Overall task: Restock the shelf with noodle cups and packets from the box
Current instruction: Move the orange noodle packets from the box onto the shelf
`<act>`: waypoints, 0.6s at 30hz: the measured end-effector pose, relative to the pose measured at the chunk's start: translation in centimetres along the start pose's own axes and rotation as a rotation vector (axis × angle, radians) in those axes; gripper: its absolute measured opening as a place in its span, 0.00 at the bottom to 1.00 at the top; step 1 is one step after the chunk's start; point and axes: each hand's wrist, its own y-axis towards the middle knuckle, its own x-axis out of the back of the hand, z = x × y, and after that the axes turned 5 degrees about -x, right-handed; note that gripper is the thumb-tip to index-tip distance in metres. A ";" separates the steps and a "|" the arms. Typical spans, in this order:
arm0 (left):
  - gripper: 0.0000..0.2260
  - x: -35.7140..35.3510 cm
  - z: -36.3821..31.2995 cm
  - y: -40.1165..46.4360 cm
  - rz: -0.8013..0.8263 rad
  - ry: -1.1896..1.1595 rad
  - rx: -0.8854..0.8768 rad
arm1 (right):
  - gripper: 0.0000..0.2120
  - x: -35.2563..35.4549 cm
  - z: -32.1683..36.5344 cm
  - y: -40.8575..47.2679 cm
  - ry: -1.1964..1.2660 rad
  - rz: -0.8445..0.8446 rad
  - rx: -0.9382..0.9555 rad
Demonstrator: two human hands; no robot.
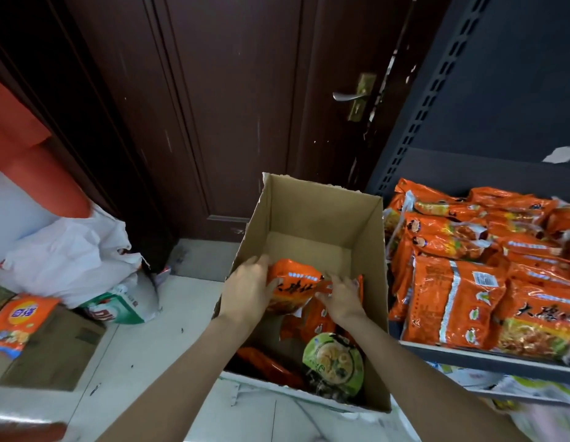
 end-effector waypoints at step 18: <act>0.14 0.1 0.2 2.5 0.034 0.110 0.115 | 0.08 -0.8 1.4 4.7 -0.244 -0.002 -0.040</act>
